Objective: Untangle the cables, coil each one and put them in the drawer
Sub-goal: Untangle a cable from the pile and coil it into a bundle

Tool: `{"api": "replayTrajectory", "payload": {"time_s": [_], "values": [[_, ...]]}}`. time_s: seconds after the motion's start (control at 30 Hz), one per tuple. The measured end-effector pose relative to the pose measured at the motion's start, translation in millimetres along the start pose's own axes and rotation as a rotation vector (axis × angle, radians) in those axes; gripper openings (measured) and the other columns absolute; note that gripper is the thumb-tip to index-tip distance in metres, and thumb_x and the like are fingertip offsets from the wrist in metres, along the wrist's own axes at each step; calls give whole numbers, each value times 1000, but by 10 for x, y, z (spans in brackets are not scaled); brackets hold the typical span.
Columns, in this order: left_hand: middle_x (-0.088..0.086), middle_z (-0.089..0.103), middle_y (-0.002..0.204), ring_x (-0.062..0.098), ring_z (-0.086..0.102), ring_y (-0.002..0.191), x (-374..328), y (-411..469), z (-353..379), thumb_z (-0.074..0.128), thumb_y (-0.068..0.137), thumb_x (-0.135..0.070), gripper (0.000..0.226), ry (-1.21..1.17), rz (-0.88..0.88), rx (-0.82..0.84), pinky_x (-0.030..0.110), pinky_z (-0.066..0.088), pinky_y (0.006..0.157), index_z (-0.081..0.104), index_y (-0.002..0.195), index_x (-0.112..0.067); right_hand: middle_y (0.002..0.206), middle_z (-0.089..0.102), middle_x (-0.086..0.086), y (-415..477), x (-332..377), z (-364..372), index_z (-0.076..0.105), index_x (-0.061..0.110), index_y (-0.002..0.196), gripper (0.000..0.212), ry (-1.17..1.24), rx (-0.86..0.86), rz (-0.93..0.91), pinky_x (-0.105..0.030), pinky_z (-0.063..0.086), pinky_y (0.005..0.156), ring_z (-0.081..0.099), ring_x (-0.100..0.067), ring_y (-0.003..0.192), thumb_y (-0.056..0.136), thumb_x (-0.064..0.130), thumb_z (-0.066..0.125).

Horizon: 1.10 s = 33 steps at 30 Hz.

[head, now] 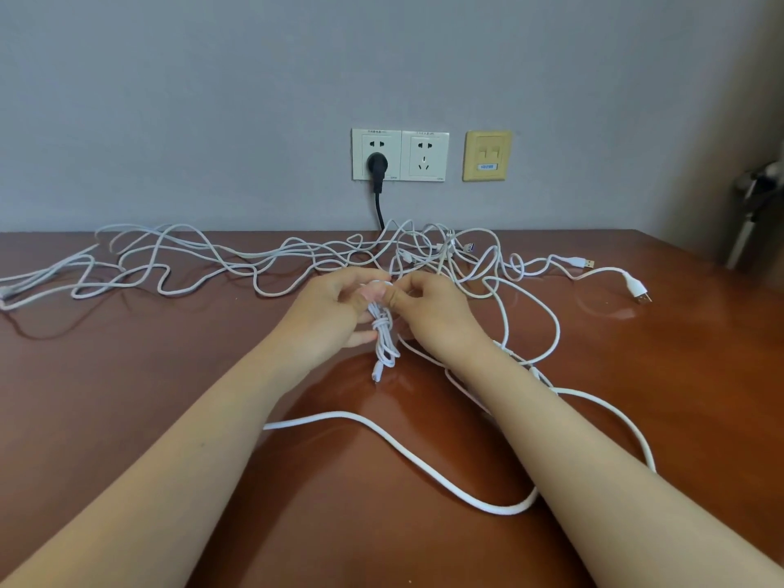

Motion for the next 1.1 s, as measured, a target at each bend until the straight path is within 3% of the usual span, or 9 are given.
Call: {"api": "replayTrajectory", "payload": {"time_s": [0.07,0.17,0.33,0.43,0.57,0.73,0.83,0.97,1.1], "values": [[-4,62,90,6,62,79,10,-7,-26,46,96,-5,23,-7,-3,-13,14,55,63,60,91,-23,74,61,-3,0,-18,-4,60,15,79,20,48,74,17,-39,52,79,58,-18,69,88,33,61],[-1,65,84,8,64,75,11,-11,-84,51,93,2,26,32,6,-61,16,56,59,63,87,-21,79,63,-1,-2,-29,13,60,21,79,10,77,142,19,-33,48,75,59,-16,74,88,21,63],[-2,64,76,4,66,63,-13,-11,-58,51,92,4,30,85,40,-73,17,56,60,65,84,-21,79,64,-5,32,-56,52,57,22,70,18,46,-17,67,-37,50,78,61,-23,78,86,19,63],[-3,64,82,2,65,60,2,-18,-30,44,93,7,32,91,33,-82,12,53,57,63,95,-17,86,62,-4,32,-61,59,51,26,69,22,-79,-68,90,-37,48,85,59,-24,88,90,26,57],[5,65,95,15,66,82,10,-31,-9,47,93,5,32,102,28,-103,14,55,64,64,111,-15,98,61,-6,-32,-1,41,49,20,86,14,-217,-82,53,-35,41,85,56,-25,98,96,30,47],[2,64,80,9,63,72,-35,-101,7,48,94,4,25,-138,-20,-96,12,54,62,62,110,-9,102,63,-13,-85,110,23,47,18,103,11,-484,-71,-64,-35,38,77,54,-33,100,97,27,43],[5,62,80,11,63,73,-45,-124,-9,47,94,4,23,-233,-40,-144,13,55,64,62,108,-7,85,65,-5,-89,145,23,46,21,93,9,-389,-65,-146,-32,39,71,57,-28,86,95,30,47],[11,63,91,15,63,76,-92,-125,-128,48,93,3,22,-359,-92,-249,15,55,63,60,112,-1,53,55,2,-101,180,36,46,19,89,12,-111,-11,-182,-22,38,49,49,-6,40,94,26,53],[15,60,104,14,61,76,-114,-161,-300,46,94,5,25,-435,-140,-354,23,51,78,56,117,1,53,58,0,-104,245,83,50,19,90,7,-28,203,-138,-26,41,58,52,-12,43,91,20,57]]}}
Point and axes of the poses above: each hand's wrist, its own y-axis towards the middle knuckle, its own z-axis out of the palm, x = y × z, the point moved 2 cm from there along y, towards the middle knuckle
